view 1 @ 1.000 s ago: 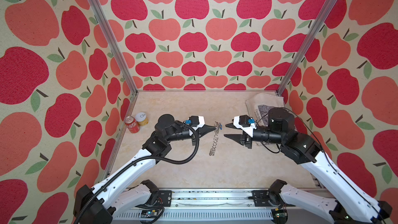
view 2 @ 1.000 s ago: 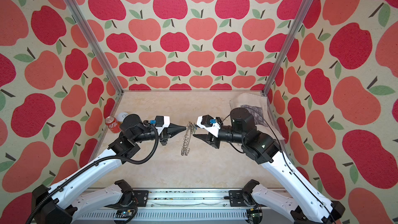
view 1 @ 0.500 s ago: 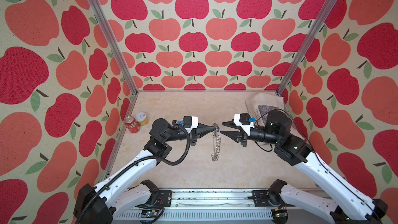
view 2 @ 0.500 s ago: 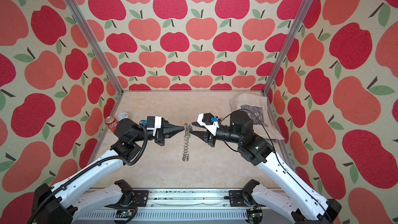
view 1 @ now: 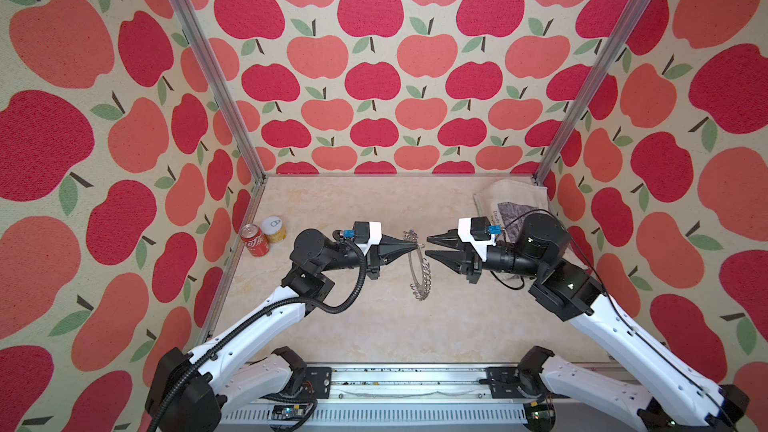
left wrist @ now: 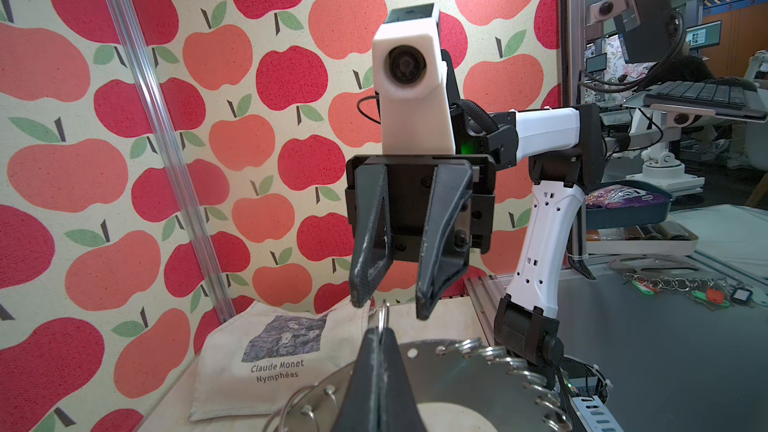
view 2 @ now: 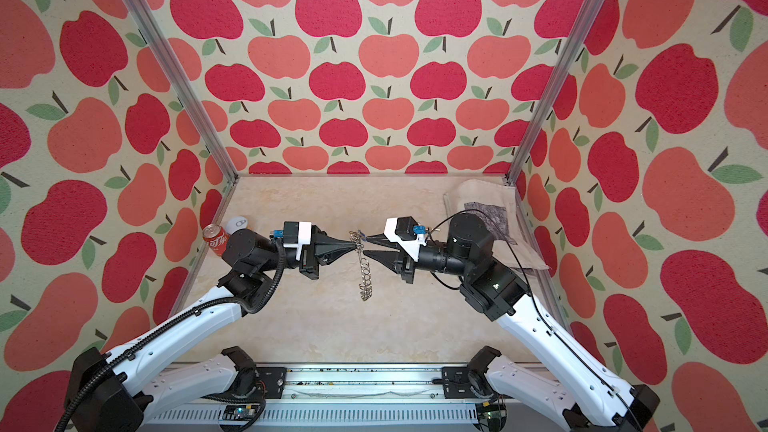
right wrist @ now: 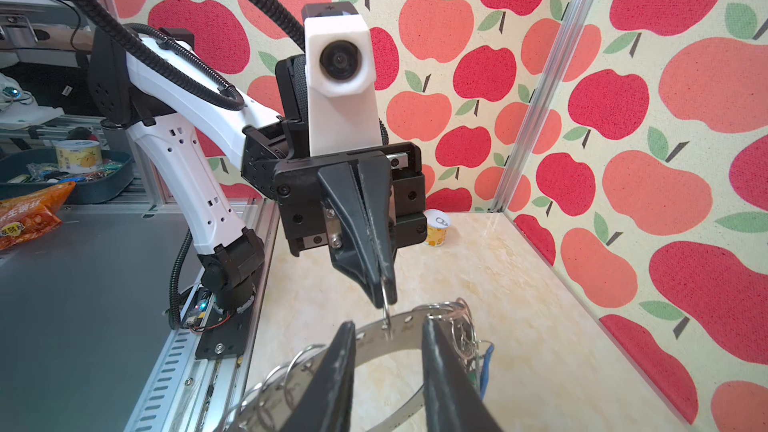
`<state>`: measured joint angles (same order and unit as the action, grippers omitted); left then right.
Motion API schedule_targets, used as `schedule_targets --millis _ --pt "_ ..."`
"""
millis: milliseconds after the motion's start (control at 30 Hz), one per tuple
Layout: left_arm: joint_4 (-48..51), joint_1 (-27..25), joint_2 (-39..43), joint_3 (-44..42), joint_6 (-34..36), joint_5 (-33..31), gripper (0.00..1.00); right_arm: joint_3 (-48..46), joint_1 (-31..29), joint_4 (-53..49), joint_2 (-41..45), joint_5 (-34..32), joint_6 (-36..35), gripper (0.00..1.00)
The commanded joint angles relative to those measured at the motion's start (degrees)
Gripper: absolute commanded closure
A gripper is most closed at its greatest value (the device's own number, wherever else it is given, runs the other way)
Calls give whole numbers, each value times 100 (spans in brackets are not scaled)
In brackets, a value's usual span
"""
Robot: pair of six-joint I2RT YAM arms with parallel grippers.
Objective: Put the keys on the keyring
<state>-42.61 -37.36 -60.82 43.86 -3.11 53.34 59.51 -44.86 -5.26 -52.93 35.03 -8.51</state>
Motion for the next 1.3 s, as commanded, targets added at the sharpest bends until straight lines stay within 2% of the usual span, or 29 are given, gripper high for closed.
schedule_targets --millis 0,400,733,1100,1167,1267 --pt "-93 -90 4 104 155 3 100 -88 38 272 -24 127 202 70" --pt "86 -149 50 112 334 -79 100 -18 28 202 -133 268 197 80" --pt "190 -162 78 136 373 -91 100 33 30 70 -135 373 116 100" --pt "576 -166 99 250 444 -67 100 264 30 -405 -175 387 -96 100" --pt "756 -183 97 294 484 -27 96 345 30 -547 -196 382 -167 100" --pt "964 -192 114 349 544 -24 95 420 30 -684 -218 382 -230 100"
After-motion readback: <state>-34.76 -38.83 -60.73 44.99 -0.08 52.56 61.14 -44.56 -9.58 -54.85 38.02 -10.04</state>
